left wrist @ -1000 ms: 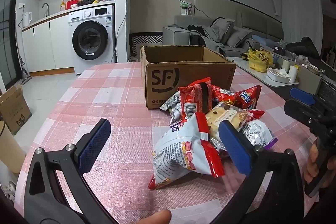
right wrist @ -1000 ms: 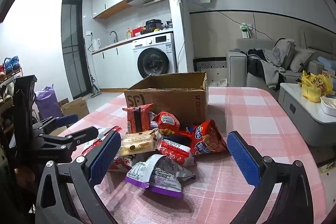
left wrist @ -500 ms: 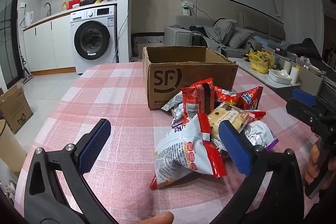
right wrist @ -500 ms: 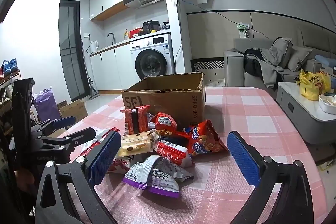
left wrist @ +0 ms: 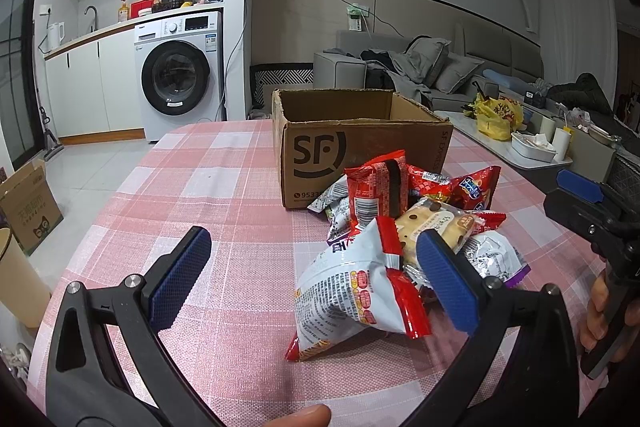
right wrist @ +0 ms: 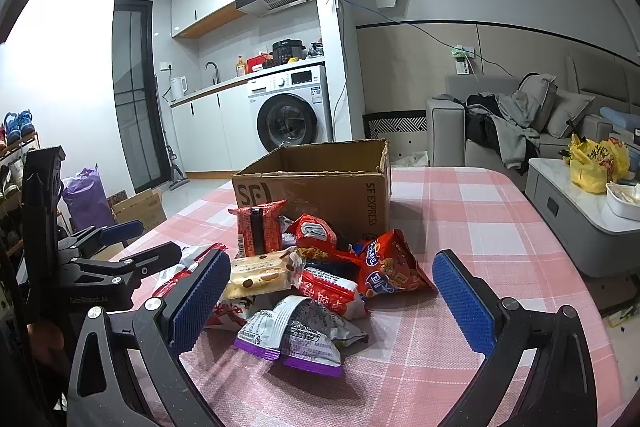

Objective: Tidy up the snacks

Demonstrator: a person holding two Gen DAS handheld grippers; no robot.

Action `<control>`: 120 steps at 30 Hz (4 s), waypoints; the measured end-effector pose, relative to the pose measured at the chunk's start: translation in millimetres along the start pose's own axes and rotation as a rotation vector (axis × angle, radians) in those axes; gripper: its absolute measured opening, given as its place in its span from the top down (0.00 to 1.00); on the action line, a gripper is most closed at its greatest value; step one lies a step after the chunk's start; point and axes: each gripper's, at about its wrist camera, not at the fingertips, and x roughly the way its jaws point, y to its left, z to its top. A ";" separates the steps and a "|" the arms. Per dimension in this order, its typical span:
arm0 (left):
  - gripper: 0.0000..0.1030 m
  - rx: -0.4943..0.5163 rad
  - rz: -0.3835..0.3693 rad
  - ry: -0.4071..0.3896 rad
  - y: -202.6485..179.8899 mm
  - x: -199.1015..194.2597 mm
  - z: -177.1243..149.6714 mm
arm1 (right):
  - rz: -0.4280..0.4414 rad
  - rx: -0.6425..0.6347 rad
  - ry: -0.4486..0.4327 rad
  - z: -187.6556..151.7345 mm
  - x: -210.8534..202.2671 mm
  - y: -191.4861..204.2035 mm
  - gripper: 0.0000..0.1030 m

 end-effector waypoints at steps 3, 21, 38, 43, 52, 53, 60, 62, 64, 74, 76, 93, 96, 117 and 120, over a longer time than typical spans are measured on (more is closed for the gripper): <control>0.01 0.000 0.001 -0.001 -0.4 -0.3 0.0 | -0.002 -0.003 -0.001 0.0 0.7 0.1 0.00; 0.01 0.006 0.006 -0.010 -1.7 -2.8 2.7 | 0.003 -0.015 0.003 0.3 -0.8 2.4 0.00; 0.01 0.018 0.014 -0.011 -4.1 -6.0 1.8 | 0.000 -0.028 0.012 0.4 1.6 4.2 0.00; 0.01 0.027 0.013 0.005 -5.2 -2.6 1.8 | -0.005 -0.025 0.009 1.0 -0.3 3.9 0.00; 0.01 0.024 0.016 0.053 -2.5 8.4 0.8 | 0.041 0.019 0.093 1.3 10.4 -2.1 0.00; 0.01 0.025 0.019 0.056 -1.7 8.9 0.7 | 0.043 0.020 0.110 1.1 12.6 -2.3 0.00; 0.01 0.043 -0.005 0.088 -1.1 12.6 0.5 | 0.049 -0.004 0.225 -3.8 27.9 2.1 0.00; 0.01 0.040 -0.025 0.112 -0.9 15.4 0.6 | 0.060 0.000 0.297 -7.8 38.0 0.8 0.00; 0.01 0.034 -0.039 0.128 -0.4 17.5 1.1 | 0.077 0.011 0.329 -12.4 43.0 -0.8 0.00; 0.01 0.038 -0.032 0.205 -1.0 37.3 -4.0 | 0.118 0.018 0.439 -20.5 75.5 5.0 0.00; 0.01 0.038 -0.050 0.220 -0.6 40.7 -3.8 | 0.125 0.015 0.442 -19.3 82.1 7.2 0.00; 0.44 -0.082 -0.170 0.351 17.7 75.2 -15.8 | 0.133 -0.005 0.484 -19.0 107.5 20.6 0.08; 0.45 -0.092 -0.170 0.341 19.0 74.5 -16.2 | 0.130 -0.001 0.472 -18.4 105.1 18.9 0.15; 0.45 -0.071 -0.139 0.232 24.4 33.1 3.0 | 0.147 0.037 0.375 -17.5 43.8 6.2 0.67; 0.45 -0.066 -0.137 0.220 23.8 28.4 3.8 | 0.168 0.053 0.356 -15.3 33.4 5.2 0.69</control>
